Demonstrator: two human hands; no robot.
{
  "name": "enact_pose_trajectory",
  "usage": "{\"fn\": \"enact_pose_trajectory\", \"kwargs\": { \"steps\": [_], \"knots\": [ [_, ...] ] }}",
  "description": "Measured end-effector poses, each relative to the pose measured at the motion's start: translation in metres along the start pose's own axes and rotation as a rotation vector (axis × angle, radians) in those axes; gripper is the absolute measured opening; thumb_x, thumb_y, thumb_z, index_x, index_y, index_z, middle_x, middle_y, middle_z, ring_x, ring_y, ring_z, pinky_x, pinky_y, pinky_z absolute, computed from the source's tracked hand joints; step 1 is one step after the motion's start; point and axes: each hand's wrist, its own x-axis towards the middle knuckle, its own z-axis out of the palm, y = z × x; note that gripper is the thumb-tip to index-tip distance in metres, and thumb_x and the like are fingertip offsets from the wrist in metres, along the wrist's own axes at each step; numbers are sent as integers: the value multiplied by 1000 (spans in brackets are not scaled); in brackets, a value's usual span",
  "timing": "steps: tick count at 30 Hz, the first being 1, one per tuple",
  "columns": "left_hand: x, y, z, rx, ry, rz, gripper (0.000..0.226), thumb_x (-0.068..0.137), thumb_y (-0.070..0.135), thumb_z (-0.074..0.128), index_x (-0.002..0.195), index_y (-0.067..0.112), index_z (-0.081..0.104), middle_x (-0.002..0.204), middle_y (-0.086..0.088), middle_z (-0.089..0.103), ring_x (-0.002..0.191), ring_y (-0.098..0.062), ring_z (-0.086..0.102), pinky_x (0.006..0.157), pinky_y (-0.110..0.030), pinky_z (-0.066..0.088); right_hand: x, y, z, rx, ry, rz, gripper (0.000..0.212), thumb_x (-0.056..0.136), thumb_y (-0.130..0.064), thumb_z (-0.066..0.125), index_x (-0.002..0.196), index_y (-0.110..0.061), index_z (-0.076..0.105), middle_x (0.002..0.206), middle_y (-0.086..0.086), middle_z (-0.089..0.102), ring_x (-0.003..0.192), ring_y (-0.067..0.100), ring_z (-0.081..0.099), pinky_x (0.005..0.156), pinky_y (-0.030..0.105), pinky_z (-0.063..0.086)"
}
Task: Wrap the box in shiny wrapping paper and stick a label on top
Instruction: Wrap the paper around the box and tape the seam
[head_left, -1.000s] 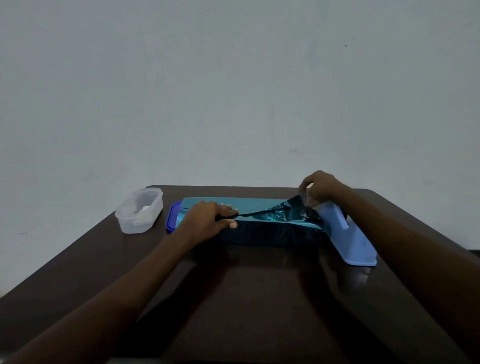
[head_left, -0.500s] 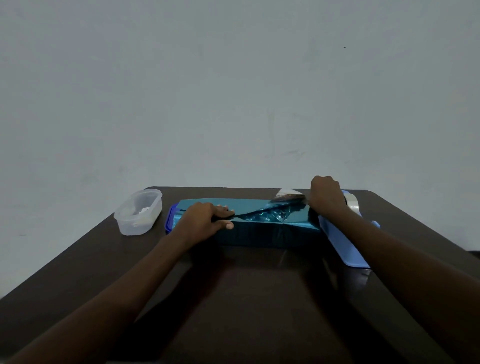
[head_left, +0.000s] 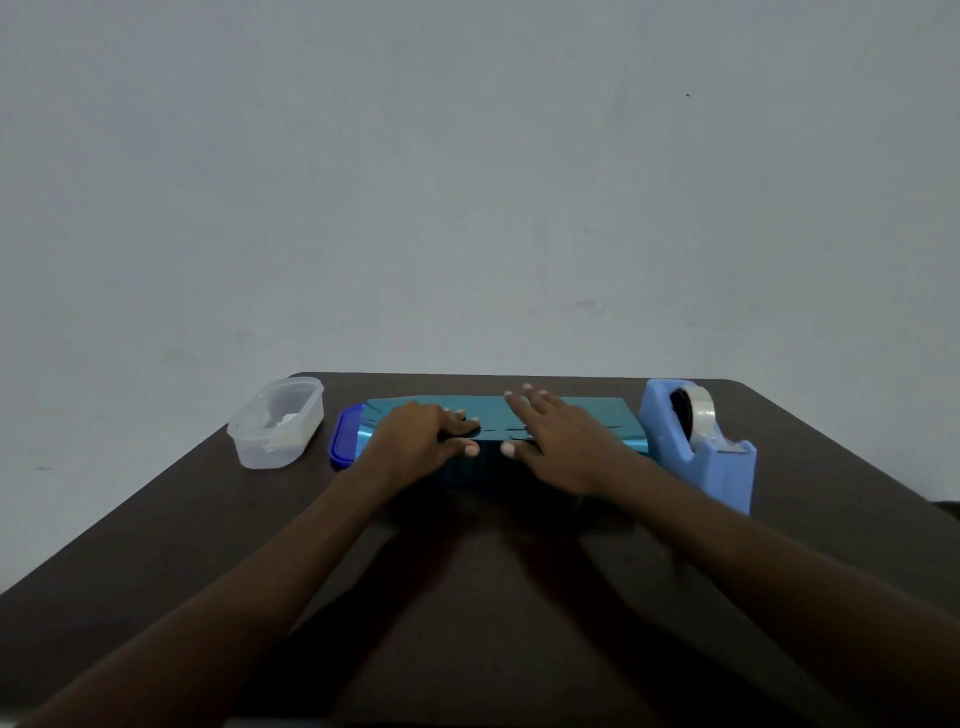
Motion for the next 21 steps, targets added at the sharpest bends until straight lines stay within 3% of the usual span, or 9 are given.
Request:
{"fn": "enact_pose_trajectory", "kwargs": {
  "steps": [4, 12, 14, 17, 19, 21],
  "knots": [
    [3, 4, 4, -41, 16, 23, 45, 88, 47, 64, 131, 32, 60, 137, 5, 57, 130, -8, 50, 110, -32, 39, -16, 21, 11, -106, 55, 0, 51, 105, -38, 33, 150, -14, 32, 155, 10, 37, 141, 26, 35, 113, 40, 30],
    [2, 22, 18, 2, 116, -26, 44, 89, 45, 63, 132, 36, 58, 135, 6, 60, 128, -15, 53, 104, -35, 44, -29, 28, 17, -56, 176, 53, 46, 102, -35, 45, 143, -15, 45, 147, 7, 49, 134, 25, 44, 112, 39, 30],
    [0, 23, 21, 15, 127, -28, 39, 90, 44, 62, 128, 36, 61, 135, 8, 59, 129, -15, 52, 103, -35, 44, -28, 26, 15, -66, 161, 75, 37, 101, -36, 46, 131, -15, 52, 135, 6, 57, 124, 25, 51, 108, 40, 34],
    [0, 25, 19, 22, 141, -31, 38, 90, 44, 62, 127, 35, 63, 133, 7, 61, 127, -14, 54, 103, -33, 44, -23, 18, 5, -39, 141, 114, 22, 97, -34, 48, 100, -13, 55, 106, 5, 63, 92, 24, 54, 100, 40, 40],
    [-2, 27, 16, 30, 149, -13, 38, 90, 43, 63, 126, 34, 64, 131, 5, 62, 125, -13, 55, 101, -31, 45, -20, 10, 1, 92, 214, 93, 32, 96, -29, 46, 116, -8, 60, 124, 9, 63, 108, 26, 57, 107, 39, 38],
    [-4, 27, 14, 25, 154, -7, 39, 89, 45, 63, 126, 33, 64, 130, 5, 63, 124, -13, 56, 100, -31, 46, -19, 3, -2, 181, 220, 79, 43, 100, -29, 43, 138, -12, 52, 145, 7, 52, 129, 26, 51, 108, 37, 37]
  ]
}}
